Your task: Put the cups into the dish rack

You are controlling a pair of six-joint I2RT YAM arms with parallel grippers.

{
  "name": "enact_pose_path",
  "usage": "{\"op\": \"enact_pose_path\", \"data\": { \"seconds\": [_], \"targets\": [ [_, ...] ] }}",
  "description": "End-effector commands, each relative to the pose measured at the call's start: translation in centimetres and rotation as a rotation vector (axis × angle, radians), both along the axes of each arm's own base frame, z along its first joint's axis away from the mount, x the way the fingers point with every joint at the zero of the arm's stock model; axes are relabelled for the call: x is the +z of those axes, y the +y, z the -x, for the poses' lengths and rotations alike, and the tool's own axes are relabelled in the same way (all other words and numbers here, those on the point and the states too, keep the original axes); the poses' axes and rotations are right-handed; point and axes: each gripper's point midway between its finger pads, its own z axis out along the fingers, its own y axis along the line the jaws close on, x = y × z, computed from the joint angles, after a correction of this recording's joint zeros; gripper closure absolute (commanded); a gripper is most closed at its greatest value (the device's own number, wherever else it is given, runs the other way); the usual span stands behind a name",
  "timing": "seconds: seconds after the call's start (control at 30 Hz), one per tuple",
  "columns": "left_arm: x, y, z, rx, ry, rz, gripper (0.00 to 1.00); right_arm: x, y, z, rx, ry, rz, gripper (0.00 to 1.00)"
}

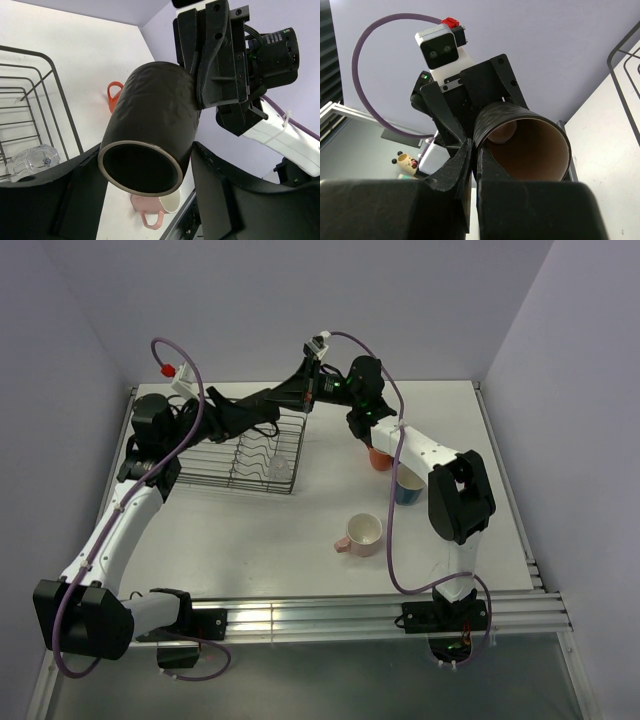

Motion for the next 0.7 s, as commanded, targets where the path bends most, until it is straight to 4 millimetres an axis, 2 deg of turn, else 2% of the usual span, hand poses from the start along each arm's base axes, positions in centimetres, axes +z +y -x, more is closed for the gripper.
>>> {"op": "enact_pose_path", "data": {
  "seconds": [0.0, 0.17, 0.27, 0.33, 0.43, 0.47, 0.53, 0.63, 0.67],
  "targets": [
    [4.2, 0.7, -0.7, 0.065, -0.152, 0.000, 0.30, 2.6, -0.1, 2.1, 0.046, -0.096, -0.042, 1.00],
    [4.3, 0.8, -0.6, 0.069, -0.152, -0.001, 0.20, 2.9, -0.2, 2.8, 0.073, -0.091, -0.064, 1.00],
    [4.5, 0.8, -0.6, 0.065, -0.157, -0.001, 0.18, 2.9, -0.3, 3.0, 0.081, -0.089, -0.072, 1.00],
    [4.5, 0.5, -0.4, 0.046, -0.156, 0.005, 0.20, 3.0, -0.3, 3.0, 0.086, -0.086, -0.082, 1.00],
    [4.5, 0.3, -0.1, 0.027, -0.156, 0.014, 0.29, 3.2, -0.1, 2.8, 0.095, -0.079, -0.093, 1.00],
    [4.6, 0.3, 0.0, 0.022, -0.158, 0.017, 0.39, 3.2, -0.1, 2.7, 0.094, -0.074, -0.095, 1.00],
    [4.7, 0.2, 0.2, 0.011, -0.162, 0.020, 0.50, 3.2, 0.0, 2.4, 0.093, -0.073, -0.099, 1.00],
    [5.1, -0.1, 0.8, -0.013, -0.169, 0.025, 0.76, 3.1, 0.1, 2.1, 0.085, -0.071, -0.100, 1.00],
    [5.2, -0.1, 0.9, -0.018, -0.173, 0.025, 0.95, 2.9, 0.2, 1.9, 0.082, -0.067, -0.096, 1.00]
  ]
}}
